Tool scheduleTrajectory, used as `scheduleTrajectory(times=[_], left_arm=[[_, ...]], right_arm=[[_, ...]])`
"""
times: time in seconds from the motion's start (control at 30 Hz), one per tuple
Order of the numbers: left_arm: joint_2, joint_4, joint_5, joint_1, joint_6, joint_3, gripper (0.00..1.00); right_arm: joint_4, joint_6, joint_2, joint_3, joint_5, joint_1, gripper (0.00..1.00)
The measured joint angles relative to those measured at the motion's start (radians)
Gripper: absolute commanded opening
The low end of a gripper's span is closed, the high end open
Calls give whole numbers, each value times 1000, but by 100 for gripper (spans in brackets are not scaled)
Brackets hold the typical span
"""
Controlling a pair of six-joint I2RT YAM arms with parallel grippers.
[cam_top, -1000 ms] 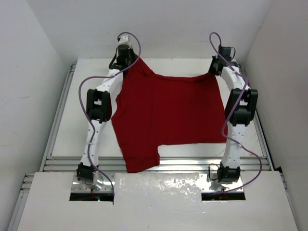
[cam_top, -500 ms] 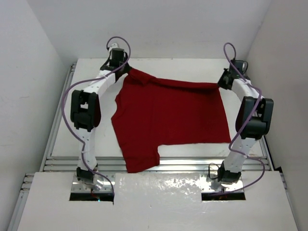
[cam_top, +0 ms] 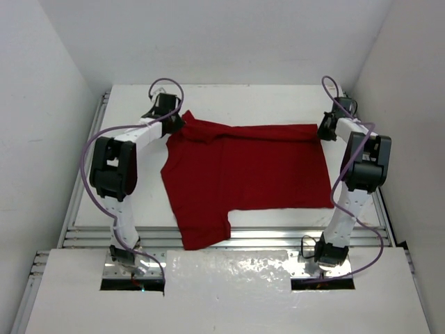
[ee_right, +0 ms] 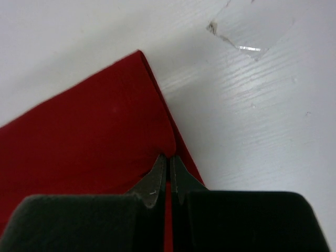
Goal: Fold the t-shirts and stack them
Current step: Fold the flattened tshirt in 1/3 of the way
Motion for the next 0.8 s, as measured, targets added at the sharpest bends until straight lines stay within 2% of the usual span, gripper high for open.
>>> scheduleTrajectory(times=[0.17, 0.6, 0.8], left_arm=[[-61, 3, -10, 0, -14, -128, 0], [-296, 56, -32, -54, -26, -292, 0], [-312, 68, -54, -68, -31, -360, 0]], right_arm=[[-18, -13, 15, 1, -8, -5, 0], [-39, -26, 14, 9, -9, -5, 0], [-60, -29, 14, 10, -13, -5, 1]])
